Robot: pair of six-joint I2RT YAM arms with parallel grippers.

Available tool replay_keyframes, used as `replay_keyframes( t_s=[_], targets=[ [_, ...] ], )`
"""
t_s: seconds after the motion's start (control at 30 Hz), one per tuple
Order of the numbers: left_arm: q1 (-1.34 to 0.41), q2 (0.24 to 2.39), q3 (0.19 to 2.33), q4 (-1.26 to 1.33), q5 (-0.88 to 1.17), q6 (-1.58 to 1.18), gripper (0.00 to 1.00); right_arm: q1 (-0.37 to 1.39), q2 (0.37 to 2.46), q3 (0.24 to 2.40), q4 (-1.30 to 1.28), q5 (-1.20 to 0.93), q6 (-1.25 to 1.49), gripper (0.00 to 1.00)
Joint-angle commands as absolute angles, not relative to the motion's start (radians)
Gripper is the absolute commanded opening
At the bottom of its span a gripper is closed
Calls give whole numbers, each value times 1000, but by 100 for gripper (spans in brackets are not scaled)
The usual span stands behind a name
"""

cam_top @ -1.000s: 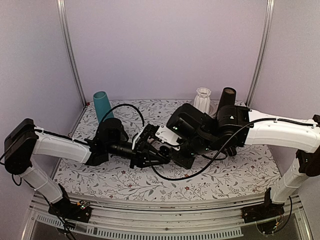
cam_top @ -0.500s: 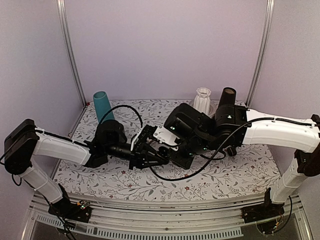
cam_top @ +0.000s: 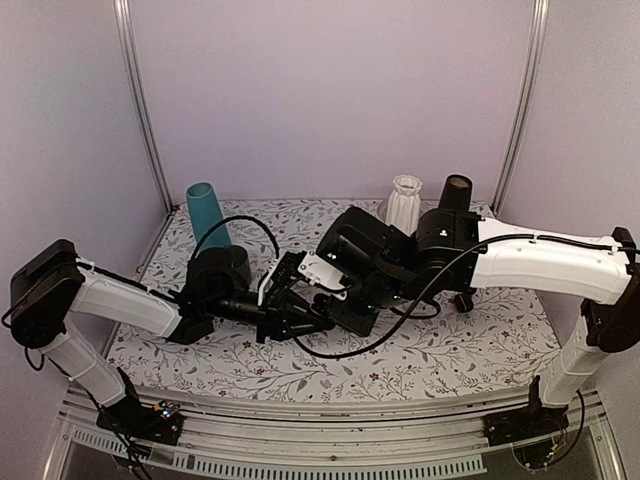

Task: Insert the wireless bluetooth earbuds into the charging case
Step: Adjust the right earbud in the right side groove of the charging case.

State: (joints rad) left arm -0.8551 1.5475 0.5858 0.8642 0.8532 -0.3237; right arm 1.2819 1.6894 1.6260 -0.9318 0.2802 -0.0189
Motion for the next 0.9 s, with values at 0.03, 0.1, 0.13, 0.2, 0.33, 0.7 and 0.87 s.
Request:
replay_keyframes(
  t_s=[0.03, 0.1, 0.13, 0.2, 0.33, 0.7, 0.87],
  targets=[
    [-874, 1550, 571, 1099, 848, -369, 0, 1283, 1751, 1661, -927, 276, 36, 26],
    [-873, 1552, 565, 1112, 834, -370, 0, 1284, 1767, 1674, -930, 284, 49, 27],
    [-872, 1554, 563, 1118, 825, -373, 0, 1284, 1775, 1680, -930, 290, 55, 27],
    [-869, 1558, 556, 1138, 806, -380, 0, 1280, 1786, 1690, -931, 297, 67, 27],
    [-857, 1563, 538, 1196, 767, -411, 0, 1268, 1793, 1704, -932, 310, 95, 27],
    [-849, 1575, 539, 1272, 724, -436, 0, 1256, 1799, 1766, -922, 317, 158, 37],
    [-850, 1567, 534, 1284, 701, -435, 0, 1257, 1793, 1779, -914, 322, 188, 39]
  ],
)
